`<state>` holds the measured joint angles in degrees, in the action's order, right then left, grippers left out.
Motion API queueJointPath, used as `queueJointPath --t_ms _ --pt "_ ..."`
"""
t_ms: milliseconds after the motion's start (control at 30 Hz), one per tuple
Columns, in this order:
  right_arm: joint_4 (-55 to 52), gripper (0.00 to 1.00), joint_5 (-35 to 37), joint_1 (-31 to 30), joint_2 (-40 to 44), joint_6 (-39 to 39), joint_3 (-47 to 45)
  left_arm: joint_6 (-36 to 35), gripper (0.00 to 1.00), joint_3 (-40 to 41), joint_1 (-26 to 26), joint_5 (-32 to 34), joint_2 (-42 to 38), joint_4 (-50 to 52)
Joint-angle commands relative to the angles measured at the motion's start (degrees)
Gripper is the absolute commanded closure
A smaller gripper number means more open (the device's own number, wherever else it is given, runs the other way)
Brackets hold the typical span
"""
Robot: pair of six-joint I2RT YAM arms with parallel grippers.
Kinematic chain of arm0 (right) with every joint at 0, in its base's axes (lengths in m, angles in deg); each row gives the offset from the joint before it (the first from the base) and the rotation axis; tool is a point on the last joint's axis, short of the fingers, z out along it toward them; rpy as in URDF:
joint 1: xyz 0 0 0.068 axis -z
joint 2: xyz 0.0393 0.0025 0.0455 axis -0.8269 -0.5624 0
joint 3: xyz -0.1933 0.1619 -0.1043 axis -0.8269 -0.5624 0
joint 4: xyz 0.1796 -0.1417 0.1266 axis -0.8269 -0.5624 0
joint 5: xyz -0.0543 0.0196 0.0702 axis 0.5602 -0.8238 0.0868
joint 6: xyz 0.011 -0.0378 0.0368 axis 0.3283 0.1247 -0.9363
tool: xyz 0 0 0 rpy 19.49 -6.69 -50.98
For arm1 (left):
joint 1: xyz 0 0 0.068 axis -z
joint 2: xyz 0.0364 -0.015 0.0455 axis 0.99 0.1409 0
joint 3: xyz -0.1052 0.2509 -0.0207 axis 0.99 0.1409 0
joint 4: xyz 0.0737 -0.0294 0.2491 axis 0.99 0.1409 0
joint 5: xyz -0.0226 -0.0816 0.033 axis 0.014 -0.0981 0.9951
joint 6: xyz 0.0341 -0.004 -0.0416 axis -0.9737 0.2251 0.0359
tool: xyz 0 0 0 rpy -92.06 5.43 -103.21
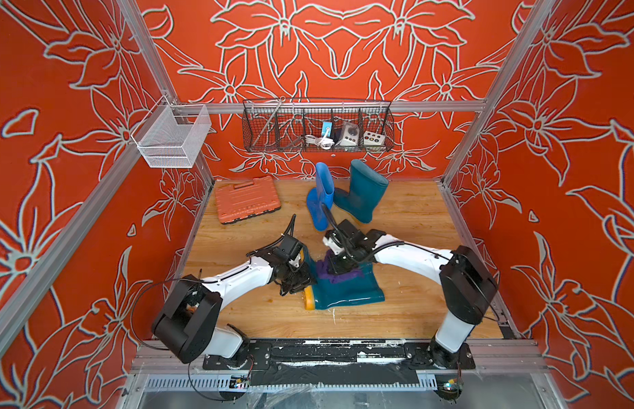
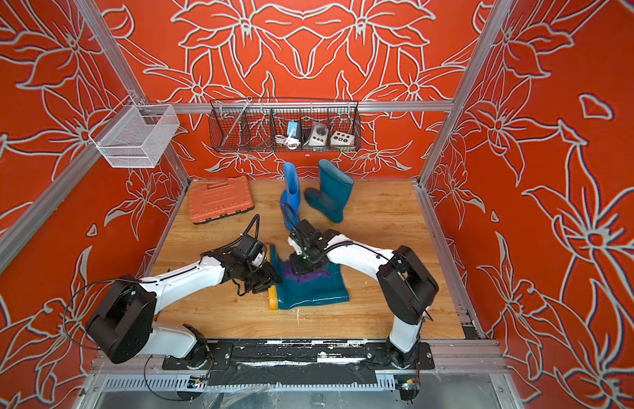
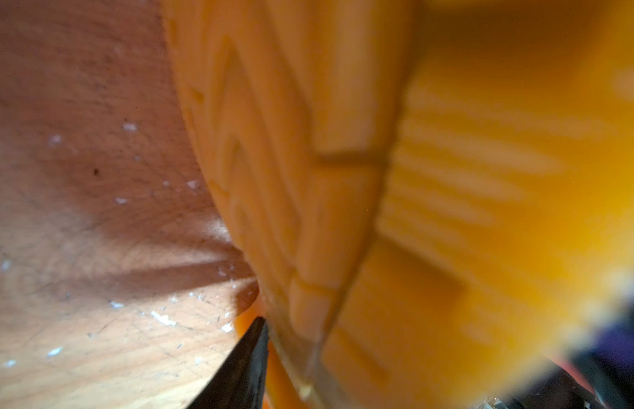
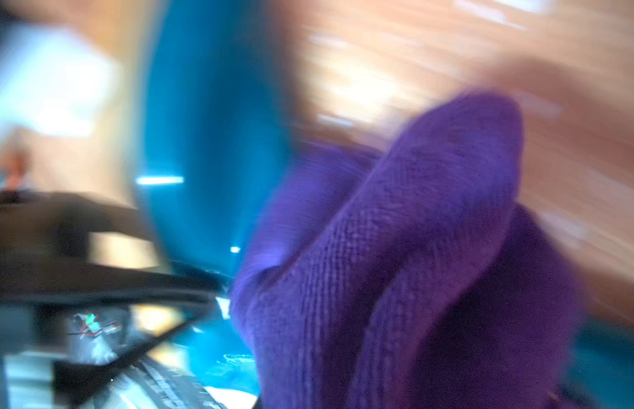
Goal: Wipe the rubber boots with a cloth
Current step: Wipe the dirt off the rubber boot.
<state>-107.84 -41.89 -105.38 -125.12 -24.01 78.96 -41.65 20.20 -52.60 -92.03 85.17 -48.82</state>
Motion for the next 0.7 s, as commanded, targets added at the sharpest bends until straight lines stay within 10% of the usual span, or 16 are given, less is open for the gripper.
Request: queueJointPath --t_ms 0,333,667 --pt "-3.5 1.00 1.4 0.0 -2.9 1.1 0.5 -0.9 0.51 0.5 0.1 -0.3 -1.7 1.6" --pt "-8.1 1.00 4.2 21.6 10.7 5.3 -13.1 0.1 0.50 2.3 0.2 -1.9 -2.8 -0.1" --pt "1.3 1.00 -0.9 -1.7 4.9 -1.1 -4.0 5.2 0.83 1.6 0.1 -6.5 2.2 -7.8"
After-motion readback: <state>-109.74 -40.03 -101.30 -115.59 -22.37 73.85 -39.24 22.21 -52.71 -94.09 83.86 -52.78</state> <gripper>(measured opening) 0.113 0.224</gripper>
